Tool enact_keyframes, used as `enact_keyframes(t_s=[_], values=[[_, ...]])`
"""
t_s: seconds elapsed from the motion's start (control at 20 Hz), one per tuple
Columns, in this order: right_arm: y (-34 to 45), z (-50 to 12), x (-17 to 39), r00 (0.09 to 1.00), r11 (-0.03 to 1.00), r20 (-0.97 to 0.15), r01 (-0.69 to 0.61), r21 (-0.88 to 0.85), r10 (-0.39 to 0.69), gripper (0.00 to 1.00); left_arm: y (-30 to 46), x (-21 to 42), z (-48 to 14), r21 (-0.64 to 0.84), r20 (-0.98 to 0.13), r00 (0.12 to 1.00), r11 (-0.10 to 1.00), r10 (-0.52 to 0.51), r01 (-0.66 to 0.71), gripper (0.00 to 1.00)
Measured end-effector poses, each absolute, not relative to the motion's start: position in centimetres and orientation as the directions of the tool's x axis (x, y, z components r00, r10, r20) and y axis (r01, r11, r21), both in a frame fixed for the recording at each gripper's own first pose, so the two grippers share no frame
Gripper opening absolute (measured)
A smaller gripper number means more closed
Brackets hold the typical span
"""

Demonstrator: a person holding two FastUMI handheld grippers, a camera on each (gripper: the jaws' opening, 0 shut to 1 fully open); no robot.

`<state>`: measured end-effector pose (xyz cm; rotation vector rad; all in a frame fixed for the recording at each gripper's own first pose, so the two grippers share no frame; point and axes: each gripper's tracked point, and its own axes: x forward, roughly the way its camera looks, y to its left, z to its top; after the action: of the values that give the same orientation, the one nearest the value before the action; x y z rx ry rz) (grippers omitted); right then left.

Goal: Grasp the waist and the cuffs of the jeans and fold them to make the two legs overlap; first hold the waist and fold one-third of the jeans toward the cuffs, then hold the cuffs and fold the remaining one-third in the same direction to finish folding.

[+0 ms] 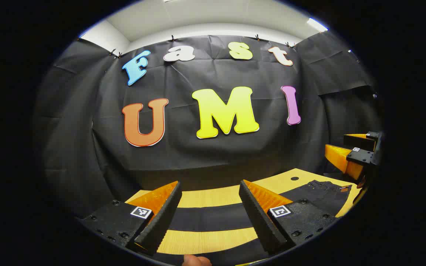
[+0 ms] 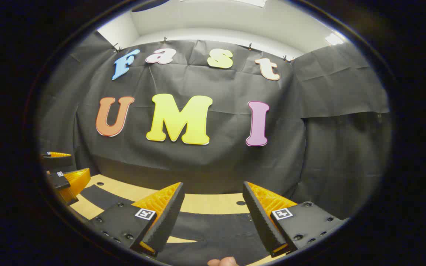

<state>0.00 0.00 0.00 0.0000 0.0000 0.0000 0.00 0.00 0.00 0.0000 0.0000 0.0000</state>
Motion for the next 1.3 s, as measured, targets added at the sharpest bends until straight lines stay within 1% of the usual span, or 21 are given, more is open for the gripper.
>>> enact_keyframes(t_s=[0.05, 0.2, 1.05, 1.1, 1.3], values=[[0.0, -0.1, 0.1, 1.000, 1.000, -0.002, 0.000, 0.003, 0.000, 0.98, 0.1, 0.0, -0.1, 0.004, -0.005, 1.000, 1.000, 0.002, -0.002, 0.99], [0.2, -0.3, 0.2, 1.000, 1.000, -0.010, -0.012, -0.007, 0.012, 0.96, 0.9, 0.2, -0.3, 0.008, -0.011, 1.000, 1.000, 0.022, -0.022, 1.00], [0.7, -0.2, 0.1, 0.999, 0.999, -0.014, -0.048, -0.014, 0.048, 0.96, 1.6, -0.7, 0.0, 0.018, -0.014, 0.999, 0.999, 0.048, -0.048, 0.99], [0.8, -0.1, 0.0, 0.999, 0.999, -0.014, -0.051, -0.015, 0.051, 0.98, 1.8, -0.8, 0.0, 0.019, -0.015, 0.999, 0.999, 0.051, -0.050, 0.99], [1.1, 0.2, -0.1, 0.998, 0.998, -0.010, -0.060, -0.019, 0.060, 0.96, 2.0, -1.1, 0.2, 0.020, -0.011, 0.998, 0.998, 0.057, -0.057, 0.99]])
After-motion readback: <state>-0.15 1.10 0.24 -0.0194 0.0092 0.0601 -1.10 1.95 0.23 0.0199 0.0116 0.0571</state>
